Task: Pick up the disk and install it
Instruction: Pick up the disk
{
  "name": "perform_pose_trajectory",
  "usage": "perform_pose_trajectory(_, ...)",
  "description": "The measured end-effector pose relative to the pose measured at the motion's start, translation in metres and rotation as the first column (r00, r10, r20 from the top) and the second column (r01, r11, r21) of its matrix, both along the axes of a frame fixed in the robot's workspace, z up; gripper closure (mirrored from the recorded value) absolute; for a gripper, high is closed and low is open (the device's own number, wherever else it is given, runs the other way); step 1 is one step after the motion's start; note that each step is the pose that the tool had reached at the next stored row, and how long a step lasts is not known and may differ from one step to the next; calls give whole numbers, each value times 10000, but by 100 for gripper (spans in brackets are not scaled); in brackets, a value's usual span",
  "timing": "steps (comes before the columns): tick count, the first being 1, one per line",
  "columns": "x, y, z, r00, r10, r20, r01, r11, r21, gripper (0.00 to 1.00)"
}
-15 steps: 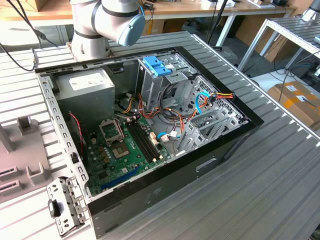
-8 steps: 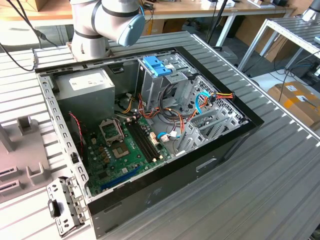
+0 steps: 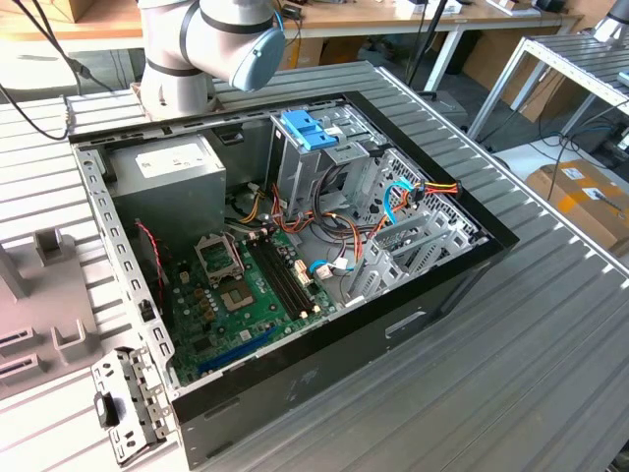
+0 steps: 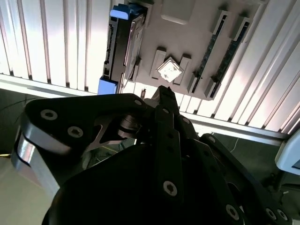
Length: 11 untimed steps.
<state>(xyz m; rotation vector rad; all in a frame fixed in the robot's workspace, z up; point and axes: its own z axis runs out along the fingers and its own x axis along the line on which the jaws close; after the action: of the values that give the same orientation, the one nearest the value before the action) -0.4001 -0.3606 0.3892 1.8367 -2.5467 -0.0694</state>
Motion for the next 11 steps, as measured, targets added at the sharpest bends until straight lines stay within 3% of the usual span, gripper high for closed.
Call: perform_pose_trajectory(11, 0, 0, 0, 9972, 747, 0, -747, 9972, 0, 89)
